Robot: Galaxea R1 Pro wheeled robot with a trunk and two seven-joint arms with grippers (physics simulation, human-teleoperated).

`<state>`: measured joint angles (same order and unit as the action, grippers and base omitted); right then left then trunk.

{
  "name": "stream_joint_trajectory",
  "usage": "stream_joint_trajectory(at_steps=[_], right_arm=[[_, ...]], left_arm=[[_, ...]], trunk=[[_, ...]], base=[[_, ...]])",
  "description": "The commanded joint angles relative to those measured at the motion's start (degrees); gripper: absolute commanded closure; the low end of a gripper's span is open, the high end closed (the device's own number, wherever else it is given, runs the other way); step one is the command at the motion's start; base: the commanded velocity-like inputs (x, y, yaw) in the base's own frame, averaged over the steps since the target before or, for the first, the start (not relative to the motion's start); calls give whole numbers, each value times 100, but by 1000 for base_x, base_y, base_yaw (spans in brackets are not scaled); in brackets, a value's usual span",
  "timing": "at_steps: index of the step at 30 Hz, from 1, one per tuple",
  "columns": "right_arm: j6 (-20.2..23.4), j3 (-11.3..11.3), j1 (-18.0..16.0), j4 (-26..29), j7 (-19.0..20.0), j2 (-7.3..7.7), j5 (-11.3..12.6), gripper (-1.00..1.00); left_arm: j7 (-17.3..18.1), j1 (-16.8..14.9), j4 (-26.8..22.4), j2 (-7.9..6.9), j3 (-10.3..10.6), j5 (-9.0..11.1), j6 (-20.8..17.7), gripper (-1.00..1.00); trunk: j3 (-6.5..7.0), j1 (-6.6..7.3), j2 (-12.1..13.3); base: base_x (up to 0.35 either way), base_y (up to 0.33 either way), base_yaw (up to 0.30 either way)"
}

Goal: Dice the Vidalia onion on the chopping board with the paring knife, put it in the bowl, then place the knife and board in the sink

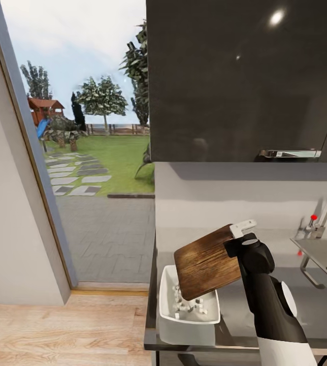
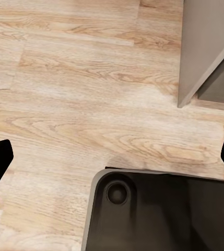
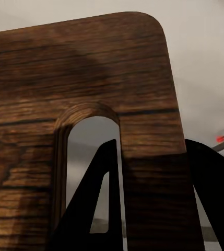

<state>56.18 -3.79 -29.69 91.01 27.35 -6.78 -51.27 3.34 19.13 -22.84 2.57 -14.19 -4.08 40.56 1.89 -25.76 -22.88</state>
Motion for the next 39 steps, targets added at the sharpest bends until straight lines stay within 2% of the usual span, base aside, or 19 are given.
stream_joint_trajectory(at_steps=[1,6,9,11,14,15,16,18,19,21,23,29,31,34,39], right_arm=[[7,-7,-2,4,60,-2,-58,100],[-5,-16,-2,59,113,20,-22,100],[-22,-67,-2,96,436,55,53,100],[-33,-196,-2,115,731,65,105,100],[-54,-828,-2,129,1436,132,363,100],[-60,-1096,-2,128,1769,258,550,100],[-61,-1248,-2,128,1983,371,721,100],[-62,-1559,-2,123,2325,630,1199,100],[-58,-1830,-2,113,2462,787,1613,100],[-56,-2130,-2,106,2543,897,1996,100],[-60,-2291,-2,98,2579,951,2175,100],[-243,-2383,-2,52,2556,956,2246,100],[-315,-2396,-2,41,2346,936,2213,100],[-325,-2392,-2,19,1831,887,2197,100],[-323,-2381,-2,-60,1079,676,2193,100]], left_arm=[[35,3,-10,7,-49,-41,4,-100],[35,3,-10,7,-49,-40,4,-100],[35,3,-10,7,-49,-40,4,-100],[35,3,-10,7,-49,-40,4,-100],[35,3,-3,7,-49,-40,0,-100],[35,3,7,7,-49,-40,2,-100],[35,3,14,7,-49,-40,0,-100],[35,3,21,7,-49,-40,-3,-100],[35,3,35,7,-49,-40,-4,-100],[35,3,50,11,-46,-40,-4,-100],[35,3,63,14,-31,-40,-5,-100],[35,3,109,12,-23,-45,1,-100],[35,3,158,8,-23,-58,5,-100],[35,3,172,14,-16,-88,13,-100],[35,3,172,15,-14,-116,13,-100]], trunk=[[-1,-2,-3],[-1,-2,-3],[-1,-2,-3],[-1,-2,-3],[-1,-2,-3],[-1,-2,-3],[-1,-2,-3],[-1,-2,-3],[-1,-2,-3],[-1,-2,-3],[-1,-2,-3],[-1,-2,-3],[-1,-2,-3],[-1,-2,-3],[6,-2,-3]], base=[[0,0,0],[0,0,0],[0,0,0],[0,0,0],[0,0,0],[0,0,0],[0,0,0],[0,0,0],[0,0,0],[0,-44,0],[0,-177,0],[-99,-215,0],[-234,-222,0],[-219,-245,0],[-122,-281,-34]])
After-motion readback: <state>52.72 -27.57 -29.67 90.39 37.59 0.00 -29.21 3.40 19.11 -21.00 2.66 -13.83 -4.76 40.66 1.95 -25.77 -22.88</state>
